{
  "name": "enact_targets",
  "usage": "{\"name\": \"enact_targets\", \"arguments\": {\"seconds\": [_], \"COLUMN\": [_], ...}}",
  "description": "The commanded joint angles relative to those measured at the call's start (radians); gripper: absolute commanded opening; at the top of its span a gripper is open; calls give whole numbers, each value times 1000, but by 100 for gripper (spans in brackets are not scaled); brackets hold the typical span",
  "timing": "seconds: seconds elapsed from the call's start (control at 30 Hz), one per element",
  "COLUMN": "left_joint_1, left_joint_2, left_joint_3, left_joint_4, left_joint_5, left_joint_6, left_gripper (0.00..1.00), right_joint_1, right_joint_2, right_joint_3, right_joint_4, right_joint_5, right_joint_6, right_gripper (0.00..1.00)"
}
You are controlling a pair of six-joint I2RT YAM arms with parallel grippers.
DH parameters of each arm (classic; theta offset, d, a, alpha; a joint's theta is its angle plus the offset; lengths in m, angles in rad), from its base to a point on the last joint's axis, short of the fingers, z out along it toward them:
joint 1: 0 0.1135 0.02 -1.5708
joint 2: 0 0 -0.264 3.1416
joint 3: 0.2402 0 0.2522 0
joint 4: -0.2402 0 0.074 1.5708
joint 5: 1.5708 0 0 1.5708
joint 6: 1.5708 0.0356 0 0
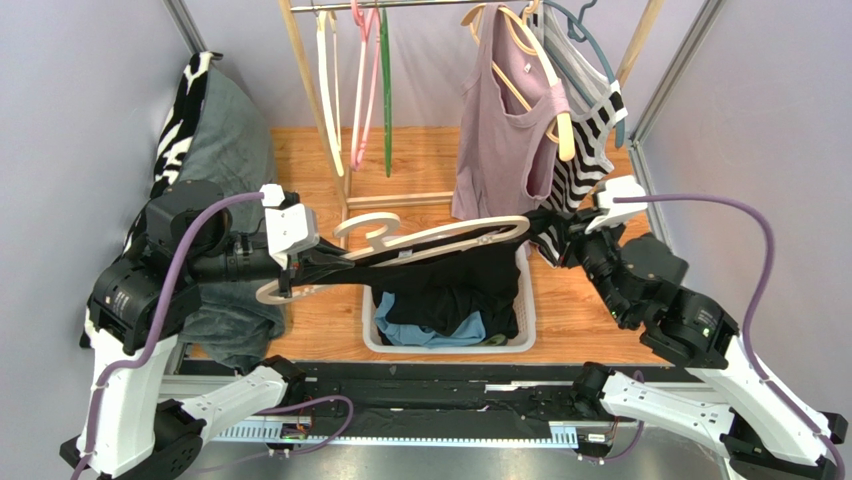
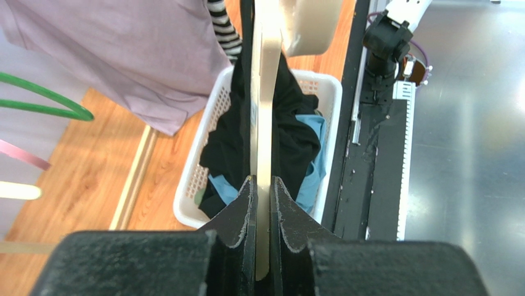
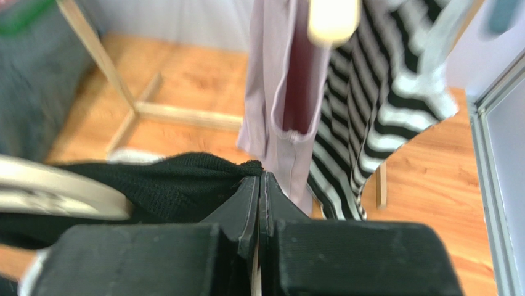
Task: Remove the tank top from the hanger
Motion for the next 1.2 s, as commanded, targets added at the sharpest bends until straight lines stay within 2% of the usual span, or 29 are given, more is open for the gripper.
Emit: {"name": "enact_targets", "arguments": {"seconds": [0.0, 0.17, 0.23, 0.27, 0.37, 0.4, 0.47, 0.5, 0.57, 0.63, 0.73, 0.9, 1.17], "left_joint_1": [5, 5, 5, 5, 5, 5, 5, 5, 5, 4, -10, -50, -151], "left_joint_2": [18, 65, 76, 78, 88, 90, 101, 104, 113, 122, 131, 139, 165], "left_joint_3": [81, 124, 139, 144, 151, 153, 148, 147, 142, 131, 121, 88, 79], "left_joint_4": [23, 36, 48, 53, 65, 68, 69, 72, 73, 73, 56, 1, -107], "left_joint_5": [48, 50, 48, 47, 59, 62, 68, 70, 74, 76, 74, 74, 65], "left_joint_6": [14, 3, -3, -10, -21, -24, -27, -29, -30, -32, -17, 38, 166], "left_gripper": [0, 0, 0, 0, 0, 0, 0, 0, 0, 0, 0, 0, 0], "right_joint_1": [-7, -9, -6, -6, -7, -7, -7, -7, -7, -7, -6, -7, -6], "right_joint_2": [-9, -34, -51, -68, -91, -95, -103, -95, -71, -29, -11, 50, 221], "right_joint_3": [-52, -60, -60, -61, -57, -49, -22, 32, 110, 236, 325, 417, 506], "right_joint_4": [-97, -142, -143, -148, -165, -171, -197, -215, -303, -373, -366, -295, -341], "right_joint_5": [-103, -195, -280, -316, -437, -492, -552, -593, -643, -690, -677, -748, -916], "right_joint_6": [40, 24, 2, -2, -13, -18, -47, -53, -76, -78, -162, -261, -331], "right_gripper": [0, 0, 2, 9, 21, 33, 45, 56, 67, 70, 74, 77, 75]}}
